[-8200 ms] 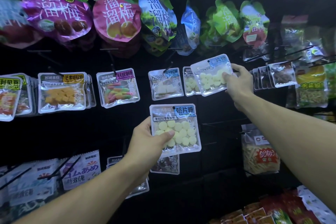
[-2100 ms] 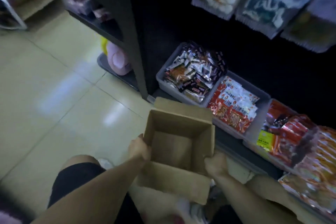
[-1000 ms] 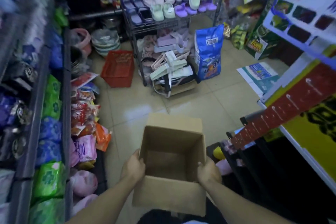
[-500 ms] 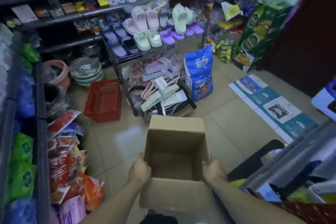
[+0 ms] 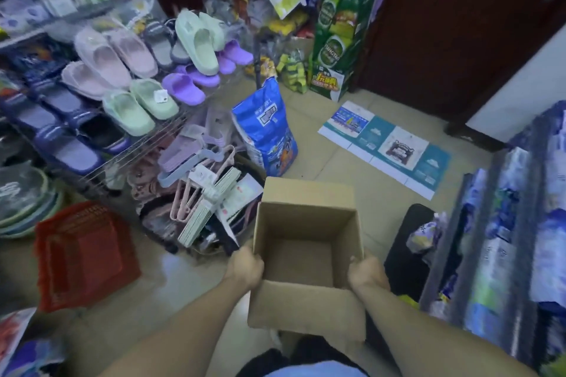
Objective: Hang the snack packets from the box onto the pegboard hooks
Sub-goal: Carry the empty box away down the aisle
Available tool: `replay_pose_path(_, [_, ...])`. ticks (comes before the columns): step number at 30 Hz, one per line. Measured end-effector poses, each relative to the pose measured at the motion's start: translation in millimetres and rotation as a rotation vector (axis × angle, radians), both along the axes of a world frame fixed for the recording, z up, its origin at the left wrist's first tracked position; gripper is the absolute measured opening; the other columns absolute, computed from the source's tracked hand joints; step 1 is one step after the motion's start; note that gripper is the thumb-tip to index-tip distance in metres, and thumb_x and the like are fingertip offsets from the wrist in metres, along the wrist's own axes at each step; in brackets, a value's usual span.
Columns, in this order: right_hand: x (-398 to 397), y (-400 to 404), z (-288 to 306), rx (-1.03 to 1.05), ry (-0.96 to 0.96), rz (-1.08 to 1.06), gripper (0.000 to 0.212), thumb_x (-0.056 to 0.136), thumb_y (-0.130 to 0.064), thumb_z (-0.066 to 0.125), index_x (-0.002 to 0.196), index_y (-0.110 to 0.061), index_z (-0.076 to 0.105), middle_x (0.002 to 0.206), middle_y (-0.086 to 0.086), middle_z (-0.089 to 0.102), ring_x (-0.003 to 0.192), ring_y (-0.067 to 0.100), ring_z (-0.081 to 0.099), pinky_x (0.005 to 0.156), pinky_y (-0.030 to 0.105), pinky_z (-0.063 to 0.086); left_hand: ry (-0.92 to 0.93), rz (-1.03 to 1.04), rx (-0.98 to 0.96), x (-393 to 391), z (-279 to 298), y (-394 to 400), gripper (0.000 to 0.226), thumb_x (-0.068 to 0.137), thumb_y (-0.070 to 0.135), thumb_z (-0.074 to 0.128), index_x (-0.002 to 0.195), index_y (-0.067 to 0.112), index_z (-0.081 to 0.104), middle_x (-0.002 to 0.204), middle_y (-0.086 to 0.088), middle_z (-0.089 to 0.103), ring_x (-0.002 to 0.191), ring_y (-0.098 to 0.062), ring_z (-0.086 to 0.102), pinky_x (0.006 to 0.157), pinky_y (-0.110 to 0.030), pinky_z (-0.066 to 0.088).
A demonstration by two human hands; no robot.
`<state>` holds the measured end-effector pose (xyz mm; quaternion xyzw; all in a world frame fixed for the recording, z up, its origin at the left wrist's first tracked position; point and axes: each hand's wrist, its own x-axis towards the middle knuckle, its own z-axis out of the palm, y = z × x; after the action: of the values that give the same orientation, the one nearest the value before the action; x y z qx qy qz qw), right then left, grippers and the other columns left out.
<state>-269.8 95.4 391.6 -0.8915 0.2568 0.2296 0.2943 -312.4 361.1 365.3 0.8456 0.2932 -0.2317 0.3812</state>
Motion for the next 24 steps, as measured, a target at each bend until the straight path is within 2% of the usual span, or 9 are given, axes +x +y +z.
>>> replay_pose_path(2, [41.6, -3.2, 0.0, 0.005, 0.011, -0.036, 0.032, 0.108, -0.024, 0.048, 0.137, -0.017, 0.061, 0.124, 0.013, 0.070, 0.112, 0.034, 0.065, 0.078, 0.029, 0.042, 0.015, -0.019, -0.007, 41.9, -5.0, -3.2, 0.053, 0.083, 0.027, 0.044, 0.131, 0.018, 0.065, 0.120, -0.017, 0.076, 0.111, -0.039, 0.071, 0.095, -0.043, 0.059])
replay_pose_path(5, [103.7, -9.4, 1.5, 0.001, 0.000, -0.067, 0.033, 0.106, -0.023, 0.050, 0.137, -0.015, 0.060, 0.126, 0.015, 0.069, 0.116, 0.036, 0.065, 0.086, 0.033, 0.043, 0.021, -0.029, -0.022, 98.8, -1.0, -15.6, 0.047, 0.087, 0.018, 0.049, 0.131, 0.014, 0.065, 0.118, -0.019, 0.076, 0.108, -0.040, 0.071, 0.090, -0.041, 0.059])
replay_pose_path(8, [153.6, -16.0, 7.7, -0.019, -0.018, -0.077, 0.030, 0.105, -0.021, 0.050, 0.133, -0.016, 0.060, 0.125, 0.018, 0.068, 0.117, 0.040, 0.063, 0.090, 0.036, 0.044, 0.008, -0.022, -0.046, 146.0, -4.4, -23.3, 0.057, 0.073, 0.023, 0.044, 0.123, 0.018, 0.070, 0.106, -0.014, 0.078, 0.097, -0.037, 0.073, 0.087, -0.044, 0.062])
replay_pose_path(12, [216.4, -25.7, 7.0, -0.057, -0.033, -0.099, 0.029, 0.103, -0.027, 0.051, 0.130, -0.025, 0.062, 0.123, 0.017, 0.068, 0.116, 0.041, 0.064, 0.092, 0.039, 0.047, 0.038, -0.022, -0.079, 206.4, -27.9, -27.9, 0.047, 0.074, 0.029, 0.048, 0.111, 0.016, 0.073, 0.104, -0.012, 0.080, 0.097, -0.035, 0.074, 0.088, -0.045, 0.062])
replay_pose_path(15, [261.3, -30.5, 0.8, -0.059, -0.033, -0.103, 0.029, 0.103, -0.022, 0.053, 0.130, -0.021, 0.064, 0.121, 0.020, 0.069, 0.115, 0.043, 0.063, 0.094, 0.040, 0.049, 0.059, -0.032, -0.113, 249.3, -41.2, -33.5, 0.047, 0.072, 0.029, 0.047, 0.108, 0.014, 0.075, 0.103, -0.013, 0.080, 0.097, -0.036, 0.075, 0.088, -0.046, 0.062])
replay_pose_path(18, [308.2, -33.8, -5.4, -0.062, -0.027, -0.117, 0.031, 0.105, -0.015, 0.052, 0.133, -0.013, 0.063, 0.124, 0.023, 0.068, 0.119, 0.044, 0.060, 0.095, 0.041, 0.047, 0.072, -0.007, -0.144, 297.2, -34.0, -43.1, 0.042, 0.081, 0.027, 0.051, 0.111, 0.013, 0.076, 0.110, -0.015, 0.079, 0.104, -0.038, 0.073, 0.093, -0.044, 0.060])
replay_pose_path(20, [339.6, -34.2, -8.4, -0.064, -0.020, -0.118, 0.030, 0.106, -0.012, 0.051, 0.134, -0.009, 0.062, 0.125, 0.024, 0.067, 0.120, 0.044, 0.060, 0.093, 0.040, 0.047, 0.084, 0.018, -0.150, 332.0, -42.4, -46.1, 0.035, 0.099, 0.031, 0.054, 0.116, 0.009, 0.074, 0.115, -0.018, 0.077, 0.108, -0.038, 0.072, 0.093, -0.039, 0.057])
replay_pose_path(22, [370.9, -33.2, -15.7, -0.073, -0.017, -0.105, 0.029, 0.107, -0.013, 0.050, 0.133, -0.010, 0.062, 0.122, 0.023, 0.068, 0.117, 0.043, 0.061, 0.089, 0.041, 0.046, 0.093, 0.004, -0.134, 367.5, -57.9, -43.9, 0.038, 0.109, 0.034, 0.050, 0.121, 0.006, 0.072, 0.120, -0.020, 0.075, 0.111, -0.038, 0.070, 0.090, -0.037, 0.054])
replay_pose_path(24, [404.0, -31.1, -29.5, -0.065, -0.011, -0.077, 0.027, 0.108, -0.013, 0.047, 0.130, -0.013, 0.062, 0.115, 0.019, 0.067, 0.112, 0.040, 0.061, 0.083, 0.036, 0.041, 0.135, -0.048, -0.118, 401.8, -77.7, -39.2, 0.038, 0.110, 0.034, 0.049, 0.122, 0.006, 0.072, 0.123, -0.020, 0.074, 0.112, -0.037, 0.070, 0.091, -0.037, 0.055])
